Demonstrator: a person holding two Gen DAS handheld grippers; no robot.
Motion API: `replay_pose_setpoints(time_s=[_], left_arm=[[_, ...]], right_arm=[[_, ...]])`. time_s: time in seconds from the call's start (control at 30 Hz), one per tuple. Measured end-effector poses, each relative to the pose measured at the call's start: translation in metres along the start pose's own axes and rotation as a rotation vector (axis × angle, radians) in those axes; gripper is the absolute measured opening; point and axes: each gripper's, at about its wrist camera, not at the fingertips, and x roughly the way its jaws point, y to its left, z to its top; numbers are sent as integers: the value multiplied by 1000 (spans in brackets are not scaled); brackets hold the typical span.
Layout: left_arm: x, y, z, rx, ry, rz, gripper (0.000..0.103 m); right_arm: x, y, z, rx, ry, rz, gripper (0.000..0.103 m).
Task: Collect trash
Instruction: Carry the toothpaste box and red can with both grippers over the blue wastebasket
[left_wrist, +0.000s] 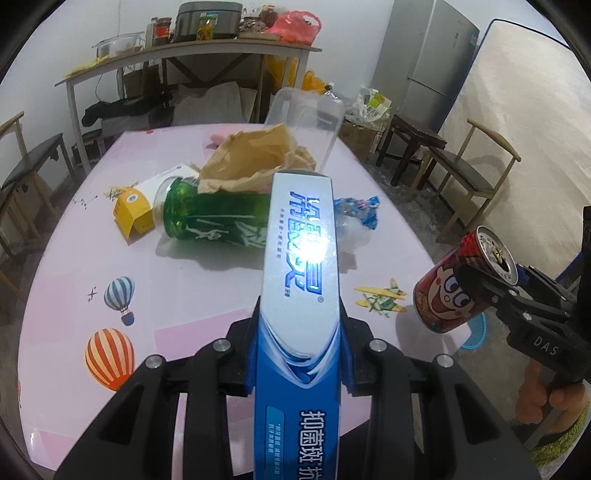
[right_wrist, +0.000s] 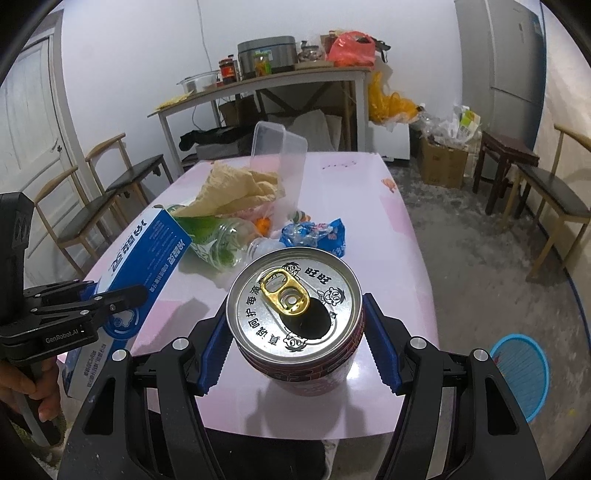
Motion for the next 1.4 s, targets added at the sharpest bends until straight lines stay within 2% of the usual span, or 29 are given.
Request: replay_pose_setpoints(time_s=[0.23,0.43,0.8,1.03,1.13,1.4], left_arm=[[-6,-29,10,49,-25,-58,32],[-1,-67,24,109,-27,-153,32],[41,-169,59,222,71,-371,32],[85,-253,76,265,182,-509,32],[114,-292,77,292,266,-563,33],[204,-382,59,291,468,-585,33]], right_arm=[[-22,-21,-2,52,-45,-30,63],[-47,-56,-10,134,-80,-99,63],[-82,-149,-43,363,-111,-265,63],[-96,-210,-68,528,-117,-370,63],[-95,-237,-80,607,-119,-384,63],[-67,-302,-119,807,-71,-382,63]])
